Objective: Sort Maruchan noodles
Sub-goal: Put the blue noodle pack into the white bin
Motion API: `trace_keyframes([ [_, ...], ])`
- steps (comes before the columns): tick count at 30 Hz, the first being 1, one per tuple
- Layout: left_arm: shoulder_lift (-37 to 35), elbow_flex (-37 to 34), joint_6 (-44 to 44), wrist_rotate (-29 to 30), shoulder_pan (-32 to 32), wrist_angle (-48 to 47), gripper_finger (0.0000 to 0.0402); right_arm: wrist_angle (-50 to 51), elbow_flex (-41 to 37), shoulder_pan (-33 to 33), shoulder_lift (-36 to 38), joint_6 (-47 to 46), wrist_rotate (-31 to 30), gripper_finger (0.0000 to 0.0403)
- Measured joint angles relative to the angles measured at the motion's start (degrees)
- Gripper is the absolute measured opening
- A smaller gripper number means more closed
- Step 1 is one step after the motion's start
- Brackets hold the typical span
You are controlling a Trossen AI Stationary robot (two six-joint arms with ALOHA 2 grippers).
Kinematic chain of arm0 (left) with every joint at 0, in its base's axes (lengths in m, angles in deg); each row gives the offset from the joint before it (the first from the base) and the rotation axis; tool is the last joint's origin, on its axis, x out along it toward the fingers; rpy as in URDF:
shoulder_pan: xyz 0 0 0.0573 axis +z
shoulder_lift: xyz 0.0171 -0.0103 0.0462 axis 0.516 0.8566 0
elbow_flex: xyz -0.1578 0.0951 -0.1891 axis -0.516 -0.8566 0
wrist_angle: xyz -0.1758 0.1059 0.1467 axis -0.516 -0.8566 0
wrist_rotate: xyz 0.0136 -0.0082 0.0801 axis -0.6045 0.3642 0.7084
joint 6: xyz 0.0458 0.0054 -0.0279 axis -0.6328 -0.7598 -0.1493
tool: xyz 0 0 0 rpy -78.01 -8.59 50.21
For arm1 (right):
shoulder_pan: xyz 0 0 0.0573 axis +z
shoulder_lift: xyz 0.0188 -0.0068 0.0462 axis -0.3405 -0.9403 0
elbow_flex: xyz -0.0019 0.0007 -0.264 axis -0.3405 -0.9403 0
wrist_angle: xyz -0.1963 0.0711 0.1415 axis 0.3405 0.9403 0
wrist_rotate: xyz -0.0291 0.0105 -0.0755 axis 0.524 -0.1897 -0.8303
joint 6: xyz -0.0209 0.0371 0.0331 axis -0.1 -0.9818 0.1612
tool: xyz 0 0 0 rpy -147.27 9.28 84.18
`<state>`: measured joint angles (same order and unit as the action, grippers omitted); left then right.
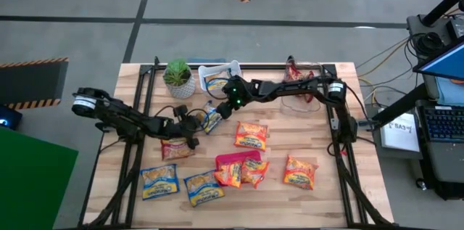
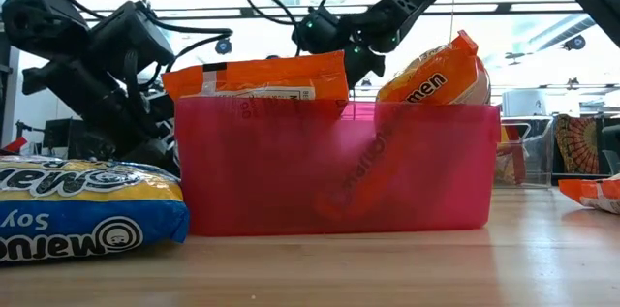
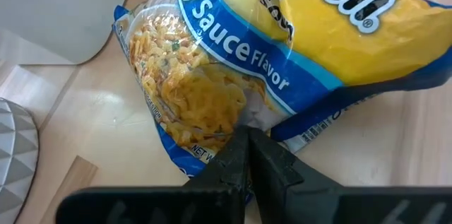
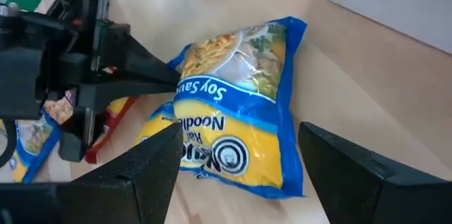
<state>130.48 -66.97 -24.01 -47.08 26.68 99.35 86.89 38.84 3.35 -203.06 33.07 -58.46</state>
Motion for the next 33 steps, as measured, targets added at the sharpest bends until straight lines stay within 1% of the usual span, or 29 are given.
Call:
trace_keyframes([
  [7,0.0,-0.1,-0.2,-0.5,0.0,1.1,0.0,-0.8,0.0,0.0,-2.5,-0.8,0.6,0.027],
  [9,0.0,-0.1,-0.2,-0.6,0.0,1.1,0.0,-2.4,-0.1,0.1,-3.3,-0.9,1.1,0.027],
  [14,0.0,-0.1,-0.2,-0.8,0.0,1.8,0.0,-6.3,-0.1,0.3,-4.9,-1.7,5.0,0.027],
  [21,0.2,-0.2,-0.4,-1.4,0.0,3.4,0.0,-13.3,-0.1,1.5,-7.4,-1.8,7.8,0.0269],
  [23,0.2,-0.2,-0.4,-1.3,0.0,3.4,0.0,-13.5,-0.1,1.6,-7.4,-1.7,7.8,0.0266],
  [25,0.2,-0.2,-0.3,-1.3,0.0,3.5,0.0,-13.6,-0.1,1.6,-7.4,-1.7,7.8,0.0253],
  [27,0.2,-0.2,-0.3,-1.3,0.0,3.5,0.0,-13.6,-0.1,1.5,-7.4,-1.6,7.8,0.0232],
  [33,0.2,-0.2,-0.3,-1.3,0.0,3.9,0.0,-13.8,-0.1,1.5,-7.4,-0.9,7.8,0.0139],
])
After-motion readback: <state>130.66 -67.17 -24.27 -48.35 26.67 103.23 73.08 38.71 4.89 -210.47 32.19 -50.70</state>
